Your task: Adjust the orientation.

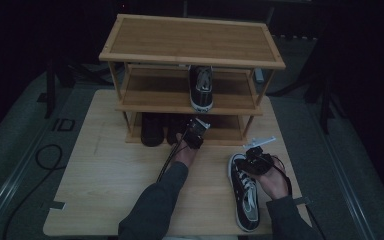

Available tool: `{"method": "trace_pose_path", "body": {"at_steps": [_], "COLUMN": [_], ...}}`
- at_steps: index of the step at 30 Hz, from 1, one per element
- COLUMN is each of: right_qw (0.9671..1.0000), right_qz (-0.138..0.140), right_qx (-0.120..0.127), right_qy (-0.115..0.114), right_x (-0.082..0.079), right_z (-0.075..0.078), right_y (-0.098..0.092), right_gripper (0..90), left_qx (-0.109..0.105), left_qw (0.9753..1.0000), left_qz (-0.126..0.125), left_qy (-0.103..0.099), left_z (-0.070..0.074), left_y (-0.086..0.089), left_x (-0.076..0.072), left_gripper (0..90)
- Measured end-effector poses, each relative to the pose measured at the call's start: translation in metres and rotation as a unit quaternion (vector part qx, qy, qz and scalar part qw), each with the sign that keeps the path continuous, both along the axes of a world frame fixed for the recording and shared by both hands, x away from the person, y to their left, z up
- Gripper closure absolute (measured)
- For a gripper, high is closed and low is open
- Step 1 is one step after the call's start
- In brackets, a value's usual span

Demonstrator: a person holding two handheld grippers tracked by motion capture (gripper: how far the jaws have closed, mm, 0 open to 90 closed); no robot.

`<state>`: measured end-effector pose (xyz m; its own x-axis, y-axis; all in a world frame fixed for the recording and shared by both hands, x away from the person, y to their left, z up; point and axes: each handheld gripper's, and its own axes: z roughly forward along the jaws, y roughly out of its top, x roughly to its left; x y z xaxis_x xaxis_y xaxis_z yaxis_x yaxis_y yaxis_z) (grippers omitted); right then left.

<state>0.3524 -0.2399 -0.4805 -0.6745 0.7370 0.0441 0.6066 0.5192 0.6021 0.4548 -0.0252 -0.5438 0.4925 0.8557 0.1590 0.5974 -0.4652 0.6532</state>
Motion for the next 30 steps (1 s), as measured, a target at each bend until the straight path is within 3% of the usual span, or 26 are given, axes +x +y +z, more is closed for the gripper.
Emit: {"method": "trace_pose_path", "body": {"at_steps": [11, 15, 19, 23, 26, 30], "right_qw": [0.9998, 0.9998, 0.9997, 0.9997, 0.9997, 0.9994], "right_qz": [0.007, 0.016, 0.022, 0.017, 0.008, 0.002], "right_qx": [0.003, -0.002, -0.006, -0.014, -0.001, 0.008], "right_qy": [-0.015, -0.014, -0.009, -0.013, -0.023, -0.033], "right_x": [0.04, 0.047, 0.05, 0.046, 0.037, 0.022], "right_z": [0.009, 0.007, 0.002, 0.001, 0.009, 0.017], "right_y": [0.015, 0.021, 0.025, 0.027, 0.022, 0.013], "right_gripper": [89.5, 89.5, 89.3, 83.3, 75.3, 74.3], "left_qx": [-0.003, -0.004, -0.004, -0.005, -0.004, -0.004], "left_qw": [1.0, 1.0, 1.0, 1.0, 1.0, 1.0], "left_qz": [0.001, 0.002, 0.002, 0.002, 0.003, 0.003], "left_qy": [0.0, -0.001, -0.001, -0.002, -0.002, -0.002], "left_z": [0.0, -0.001, -0.001, -0.001, -0.001, -0.001], "left_y": [0.0, 0.0, 0.0, 0.0, 0.0, 0.0], "left_x": [0.0, -0.001, -0.001, -0.001, -0.001, -0.001], "left_gripper": [90.0, 90.0, 90.0, 90.0, 90.0, 90.0]}}
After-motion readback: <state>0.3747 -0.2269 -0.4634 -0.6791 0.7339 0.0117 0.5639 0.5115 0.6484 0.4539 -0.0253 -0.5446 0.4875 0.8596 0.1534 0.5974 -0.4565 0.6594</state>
